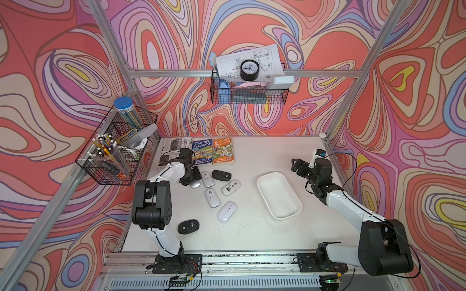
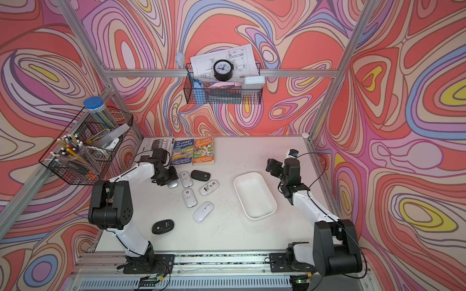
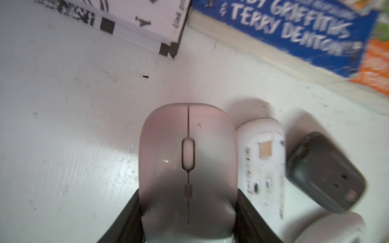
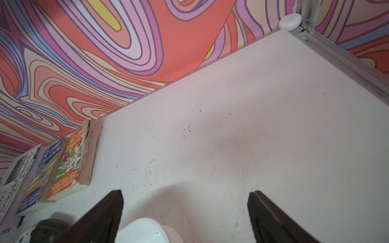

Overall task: Put the mouse in the storage box
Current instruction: Pick up the mouse from the center of the board.

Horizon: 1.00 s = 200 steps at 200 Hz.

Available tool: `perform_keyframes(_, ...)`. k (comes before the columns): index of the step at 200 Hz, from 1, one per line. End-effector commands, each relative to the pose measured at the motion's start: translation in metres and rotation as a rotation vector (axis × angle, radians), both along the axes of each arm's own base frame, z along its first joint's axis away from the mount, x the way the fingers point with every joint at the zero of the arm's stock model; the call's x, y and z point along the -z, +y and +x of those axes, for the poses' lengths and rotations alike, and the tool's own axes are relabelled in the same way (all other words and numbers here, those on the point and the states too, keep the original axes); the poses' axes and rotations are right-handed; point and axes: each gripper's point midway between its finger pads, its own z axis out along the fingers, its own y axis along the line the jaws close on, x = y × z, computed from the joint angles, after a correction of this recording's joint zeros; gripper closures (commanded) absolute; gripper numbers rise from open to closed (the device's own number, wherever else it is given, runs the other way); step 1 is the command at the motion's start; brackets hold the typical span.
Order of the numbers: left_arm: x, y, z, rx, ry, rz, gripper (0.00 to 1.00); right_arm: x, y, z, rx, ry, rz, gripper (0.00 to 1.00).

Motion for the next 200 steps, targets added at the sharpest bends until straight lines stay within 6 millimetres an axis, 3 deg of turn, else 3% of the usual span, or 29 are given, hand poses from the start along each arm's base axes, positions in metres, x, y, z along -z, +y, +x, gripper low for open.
perform_keyframes(1,-0.050,-0.042,0.003,0.093,-0.170,-0.154,0.65,-0.005,0.008,0.000,-0.030,-0.009,0.030,0.06)
perform_keyframes(24,-0.095,-0.101,-0.011,0.292,-0.297,-0.162,0.65,-0.013,0.016,-0.001,-0.067,-0.023,0.063,0.08)
perform_keyframes(51,-0.144,-0.177,-0.043,0.580,-0.436,-0.189,0.65,-0.035,0.044,-0.005,-0.205,-0.046,0.171,0.11)
perform_keyframes(70,-0.165,-0.224,-0.075,0.791,-0.493,-0.191,0.65,-0.054,0.068,-0.014,-0.310,-0.057,0.297,0.13)
perform_keyframes(93,-0.176,-0.263,-0.111,0.987,-0.534,-0.189,0.67,-0.074,0.090,-0.029,-0.403,-0.059,0.418,0.15)
perform_keyframes(126,-0.174,-0.284,-0.133,1.090,-0.561,-0.216,0.69,-0.090,0.131,-0.057,-0.538,-0.036,0.482,0.17)
perform_keyframes(167,-0.171,-0.290,-0.135,1.091,-0.571,-0.214,0.70,-0.092,0.171,-0.092,-0.603,0.024,0.503,0.20)
perform_keyframes(200,-0.164,-0.290,-0.129,1.078,-0.565,-0.194,0.70,-0.086,0.188,-0.103,-0.600,0.094,0.519,0.25)
